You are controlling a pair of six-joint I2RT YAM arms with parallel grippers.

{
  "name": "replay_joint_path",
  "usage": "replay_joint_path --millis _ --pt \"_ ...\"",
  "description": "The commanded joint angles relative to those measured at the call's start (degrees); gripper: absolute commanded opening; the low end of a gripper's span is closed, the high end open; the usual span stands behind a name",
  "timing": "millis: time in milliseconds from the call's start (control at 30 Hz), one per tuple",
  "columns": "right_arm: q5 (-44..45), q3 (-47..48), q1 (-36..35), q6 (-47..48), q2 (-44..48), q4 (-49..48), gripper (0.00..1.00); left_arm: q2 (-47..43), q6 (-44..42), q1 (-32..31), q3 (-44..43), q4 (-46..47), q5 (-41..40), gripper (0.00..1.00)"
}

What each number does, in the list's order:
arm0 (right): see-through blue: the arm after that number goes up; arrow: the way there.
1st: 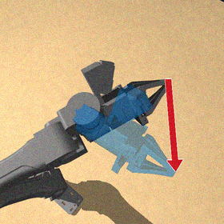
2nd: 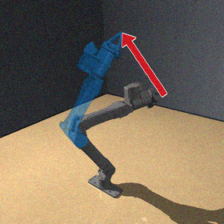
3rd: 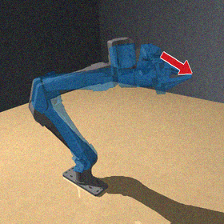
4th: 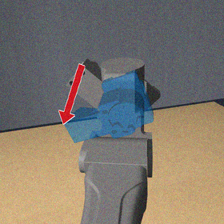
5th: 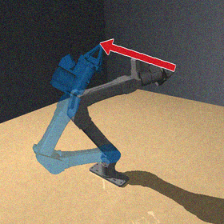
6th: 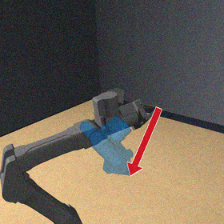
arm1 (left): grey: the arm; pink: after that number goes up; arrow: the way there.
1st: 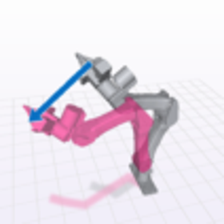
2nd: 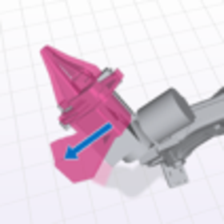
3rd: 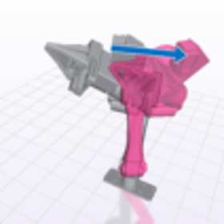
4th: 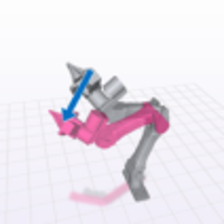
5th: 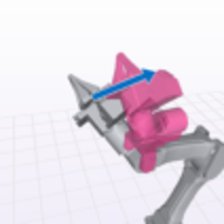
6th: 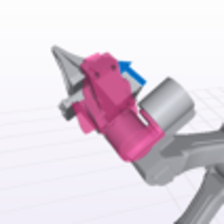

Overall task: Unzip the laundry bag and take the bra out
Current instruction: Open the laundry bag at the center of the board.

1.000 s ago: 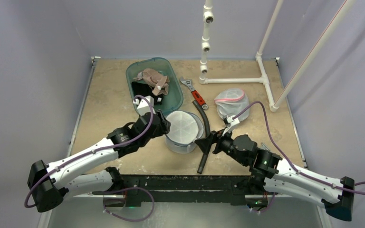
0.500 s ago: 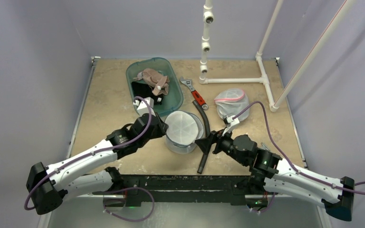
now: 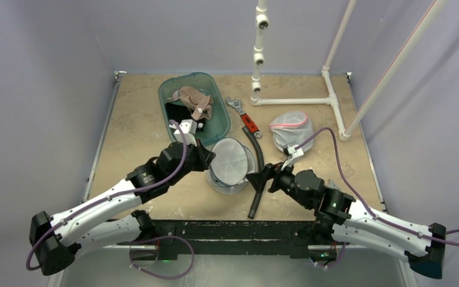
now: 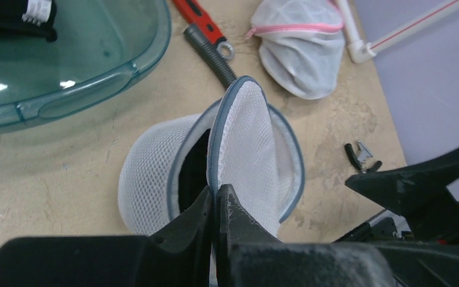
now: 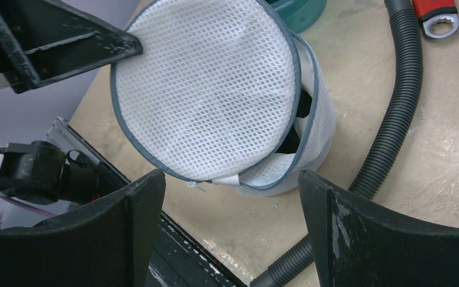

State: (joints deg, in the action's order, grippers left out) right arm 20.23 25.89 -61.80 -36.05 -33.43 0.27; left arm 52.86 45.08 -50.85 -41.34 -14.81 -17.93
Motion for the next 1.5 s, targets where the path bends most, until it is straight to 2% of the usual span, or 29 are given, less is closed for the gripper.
replay_joint_path --millis 0,300,633,767,933,1033,1467 --pt "3.1 2.35 0.32 -2.14 1.78 -0.36 0.85 -5.01 -10.13 0.14 0.53 9.41 4.79 0.0" --pt "-1.12 10.8 2.31 -1.82 -1.72 -0.36 0.86 -9.11 -23.48 0.09 3.78 20.26 16.42 0.0" --pt "1.56 19.78 3.39 2.74 -1.9 6.26 0.86 -15.69 -40.05 -2.63 9.68 21.44 26.73 0.0" --pt "-3.35 20.97 3.41 6.08 -4.86 6.7 0.86 -17.87 -43.84 -4.35 9.79 20.93 28.31 0.0" --pt "-14.9 18.93 3.4 16.69 -4.18 0.66 0.85 -16.74 -46.29 -4.79 8.39 19.63 30.18 0.0" --pt "-19.95 18.86 3.4 20.03 -4.95 0.01 0.83 -15.94 -46.58 -4.87 8.21 19.31 30.74 0.0" --pt "-23.48 20.39 3.38 27.43 -13.55 1.99 0.67 -15.7 -46.47 -5.01 8.16 18.47 31.32 0.0"
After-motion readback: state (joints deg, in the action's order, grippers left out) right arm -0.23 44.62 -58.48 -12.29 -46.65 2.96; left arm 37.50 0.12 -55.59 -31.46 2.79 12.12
